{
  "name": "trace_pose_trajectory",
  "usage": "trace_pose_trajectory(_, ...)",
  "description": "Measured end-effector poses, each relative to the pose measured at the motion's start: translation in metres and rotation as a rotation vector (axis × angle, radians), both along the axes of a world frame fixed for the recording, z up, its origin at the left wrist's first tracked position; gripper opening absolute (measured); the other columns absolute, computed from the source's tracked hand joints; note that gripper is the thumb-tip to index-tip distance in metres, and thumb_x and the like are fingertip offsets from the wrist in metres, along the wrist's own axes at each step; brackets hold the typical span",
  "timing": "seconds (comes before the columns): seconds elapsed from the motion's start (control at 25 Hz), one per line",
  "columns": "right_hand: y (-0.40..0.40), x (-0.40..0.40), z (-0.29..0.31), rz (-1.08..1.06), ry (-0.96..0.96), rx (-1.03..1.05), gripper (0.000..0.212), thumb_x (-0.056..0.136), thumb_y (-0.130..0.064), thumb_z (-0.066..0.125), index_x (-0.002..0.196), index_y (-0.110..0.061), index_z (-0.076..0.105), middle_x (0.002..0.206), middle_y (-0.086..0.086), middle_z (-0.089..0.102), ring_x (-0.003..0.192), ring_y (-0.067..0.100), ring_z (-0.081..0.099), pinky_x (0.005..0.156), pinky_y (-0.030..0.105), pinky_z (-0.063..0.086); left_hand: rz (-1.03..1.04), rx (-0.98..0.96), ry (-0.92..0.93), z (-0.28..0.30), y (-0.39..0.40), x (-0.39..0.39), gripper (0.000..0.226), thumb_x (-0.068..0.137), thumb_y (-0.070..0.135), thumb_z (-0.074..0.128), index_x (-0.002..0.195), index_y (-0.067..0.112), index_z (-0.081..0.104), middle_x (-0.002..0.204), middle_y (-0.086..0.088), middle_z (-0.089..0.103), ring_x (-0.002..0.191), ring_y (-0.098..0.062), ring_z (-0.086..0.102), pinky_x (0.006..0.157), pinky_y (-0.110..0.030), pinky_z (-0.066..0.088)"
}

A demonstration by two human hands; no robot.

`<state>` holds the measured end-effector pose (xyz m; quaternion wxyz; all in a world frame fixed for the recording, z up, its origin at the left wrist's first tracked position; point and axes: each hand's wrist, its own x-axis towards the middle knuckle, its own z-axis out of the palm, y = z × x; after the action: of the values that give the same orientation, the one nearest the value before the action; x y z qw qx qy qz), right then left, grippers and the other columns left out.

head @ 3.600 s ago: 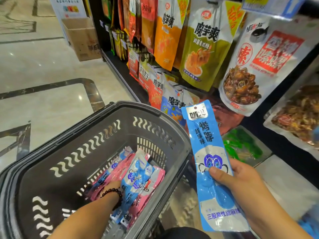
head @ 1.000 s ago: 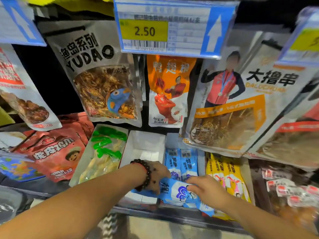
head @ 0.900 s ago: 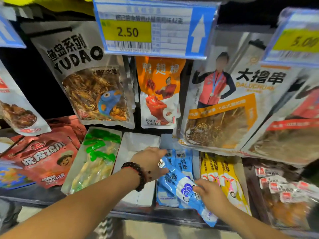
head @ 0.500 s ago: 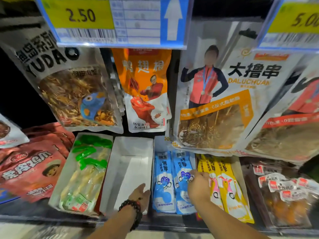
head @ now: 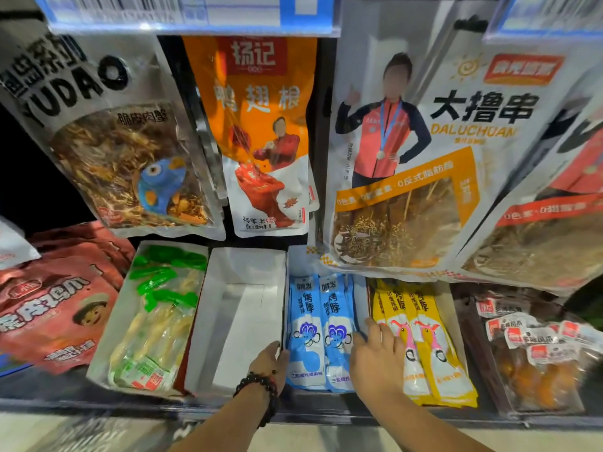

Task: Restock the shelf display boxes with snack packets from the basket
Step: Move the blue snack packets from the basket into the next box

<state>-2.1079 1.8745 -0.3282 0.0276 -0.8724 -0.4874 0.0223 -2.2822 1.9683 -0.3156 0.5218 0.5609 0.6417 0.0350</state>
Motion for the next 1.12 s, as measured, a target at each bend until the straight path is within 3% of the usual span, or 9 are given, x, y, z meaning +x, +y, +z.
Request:
trace_pose_trajectory(0.12,-0.008,0.012,0.004,0.028,0.016,-0.001,0.069,0.061,-0.028,0.079,0.125,-0.02,0.055,0.131,0.011,0.055,0.118,0.033,0.053,0.093,0.051,0.043,-0.041,0.033,0.036,0.006,0.0,0.003,0.033,0.101,0.028,0.039,0.132,0.018,0.047,0.14,-0.012,0.049,0.123,-0.027,0.052,0.097,-0.031,0.045)
trace_pose_trajectory(0.2,-0.013,0.019,0.004,0.025,0.023,-0.008,0.064,0.074,-0.035,0.069,0.133,-0.021,0.047,0.132,0.007,0.056,0.121,0.029,0.051,0.097,0.049,0.038,-0.081,0.048,0.051,0.011,-0.002,0.002,0.027,0.102,0.027,0.037,0.125,0.019,0.048,0.138,-0.012,0.051,0.121,-0.026,0.053,0.093,-0.028,0.045)
trace_pose_trajectory(0.36,-0.02,0.028,0.01,0.041,0.021,-0.027,0.056,0.083,-0.044,0.033,0.129,-0.02,0.053,0.127,0.003,0.06,0.117,0.023,0.053,0.096,0.045,0.028,-0.14,0.076,0.078,0.018,0.001,-0.01,0.046,0.1,0.036,0.04,0.143,0.022,0.035,0.146,-0.007,0.043,0.13,-0.023,0.047,0.103,-0.03,0.042)
trace_pose_trajectory(0.48,-0.012,0.025,0.033,0.092,0.006,-0.06,0.058,0.08,-0.048,0.034,0.123,-0.019,0.061,0.122,0.003,0.064,0.114,0.022,0.059,0.094,0.046,0.026,-0.227,0.171,0.134,0.039,0.012,-0.034,0.057,0.098,0.043,0.041,0.15,0.027,0.024,0.151,-0.002,0.038,0.135,-0.02,0.041,0.109,-0.032,0.036)
trace_pose_trajectory(0.64,0.022,-0.001,0.079,0.296,-0.054,-0.052,0.061,0.076,-0.054,0.035,0.117,-0.021,0.067,0.112,0.0,0.069,0.105,0.02,0.065,0.092,0.046,0.029,-0.284,0.337,0.179,0.089,0.027,-0.09,0.06,0.096,0.044,0.044,0.15,0.029,0.023,0.152,0.002,0.035,0.137,-0.017,0.037,0.113,-0.031,0.032)
trace_pose_trajectory(0.76,0.061,-0.061,0.129,0.509,-0.079,0.004,0.058,0.074,-0.054,0.037,0.114,-0.024,0.067,0.11,-0.002,0.069,0.096,0.019,0.067,0.085,0.046,0.044,-0.131,0.512,0.157,0.14,0.021,-0.17,0.056,0.093,0.043,0.049,0.145,0.03,0.034,0.147,0.003,0.043,0.134,-0.016,0.042,0.111,-0.032,0.035)
trace_pose_trajectory(0.92,0.097,-0.149,0.177,0.648,-0.084,0.107,0.045,0.076,-0.046,0.061,0.118,-0.027,0.062,0.114,-0.002,0.068,0.101,0.023,0.065,0.09,0.05,0.046,0.189,0.711,0.237,0.183,-0.012,-0.313,0.045,0.082,0.034,0.048,0.124,0.02,0.059,0.122,-0.002,0.063,0.113,-0.018,0.057,0.096,-0.027,0.043)
trace_pose_trajectory(1.04,0.11,-0.207,0.191,0.754,-0.107,0.11,0.049,0.075,-0.054,0.052,0.118,-0.03,0.059,0.112,-0.002,0.069,0.094,0.026,0.067,0.085,0.046,0.048,0.578,0.539,0.354,0.166,-0.053,-0.432,0.037,0.078,0.031,0.054,0.109,0.014,0.066,0.11,-0.007,0.068,0.104,-0.024,0.061,0.087,-0.027,0.043)
trace_pose_trajectory(1.12,0.111,-0.235,0.194,0.814,-0.109,0.081,0.049,0.078,-0.055,0.049,0.122,-0.034,0.055,0.118,-0.006,0.066,0.097,0.023,0.066,0.083,0.044,0.048,0.681,0.33,0.445,0.136,-0.079,-0.488,0.044,0.075,0.036,0.056,0.11,0.011,0.064,0.114,-0.011,0.066,0.106,-0.026,0.06,0.086,-0.028,0.044)
